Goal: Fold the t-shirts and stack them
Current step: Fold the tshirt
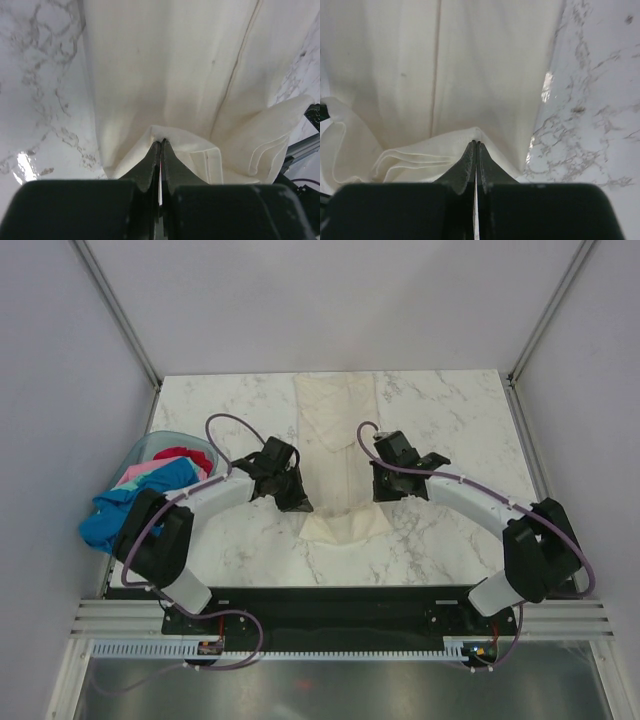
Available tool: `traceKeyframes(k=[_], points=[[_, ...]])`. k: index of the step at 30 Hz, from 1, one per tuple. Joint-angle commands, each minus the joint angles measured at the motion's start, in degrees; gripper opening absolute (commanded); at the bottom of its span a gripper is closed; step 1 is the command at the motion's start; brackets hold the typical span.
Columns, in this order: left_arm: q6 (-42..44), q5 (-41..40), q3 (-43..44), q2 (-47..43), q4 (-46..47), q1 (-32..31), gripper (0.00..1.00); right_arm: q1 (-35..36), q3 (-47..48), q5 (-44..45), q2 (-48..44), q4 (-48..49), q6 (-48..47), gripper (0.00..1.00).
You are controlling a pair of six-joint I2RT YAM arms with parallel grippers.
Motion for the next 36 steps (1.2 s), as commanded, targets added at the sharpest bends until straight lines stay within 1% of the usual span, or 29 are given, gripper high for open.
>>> traceKeyframes(k=[1,5,6,10,16,19,22,26,30,33,34,36], points=[[4.45,1.97,6.74,3.86,-0.15,2.61,0.02,-3.56,6.36,-0.55,3.25,1.19,-5.59,0.00],[6.03,2.93,14.64,9.31,-1.03,5.50,0.02,-7.68,11.20,-1.51,8.60,2.24,-7.44,0.00],[6.73,4.24,15.97,11.15,-1.12,5.86,0.02,-8.39,12.18,-3.43,9.57,2.59,-7.71,0.00],[8.05,4.52,23.08,14.59,-2.96,7.44,0.02,-10.24,18.58,-6.09,14.15,2.95,-8.68,0.00],[8.67,3.81,28.54,17.66,-4.99,9.82,0.02,-12.00,25.70,-7.14,19.42,2.77,-8.85,0.00],[9.37,3.91,32.23,20.56,-6.57,10.78,0.02,-12.71,28.43,-7.67,21.62,2.60,-9.29,0.00],[9.72,3.82,35.66,23.11,-7.54,11.75,0.02,-13.84,30.19,-8.28,23.73,2.51,-9.38,0.00],[10.07,4.25,38.48,25.14,-7.63,13.59,0.02,-14.90,32.57,-9.25,25.93,2.42,-9.38,0.00],[10.60,5.31,40.76,27.24,-7.89,14.04,0.02,-15.26,33.28,-10.57,26.81,2.33,-9.64,0.00],[10.69,6.28,41.12,28.83,-8.07,14.04,0.02,-15.34,33.19,-10.04,27.86,0.84,-8.50,0.07],[10.69,6.36,40.77,29.09,-8.07,14.04,0.02,-15.34,32.93,-10.83,28.30,0.84,-8.41,0.14],[10.60,6.37,40.24,29.36,-8.07,14.04,0.02,-15.34,32.58,-12.67,28.65,1.01,-8.94,0.21]])
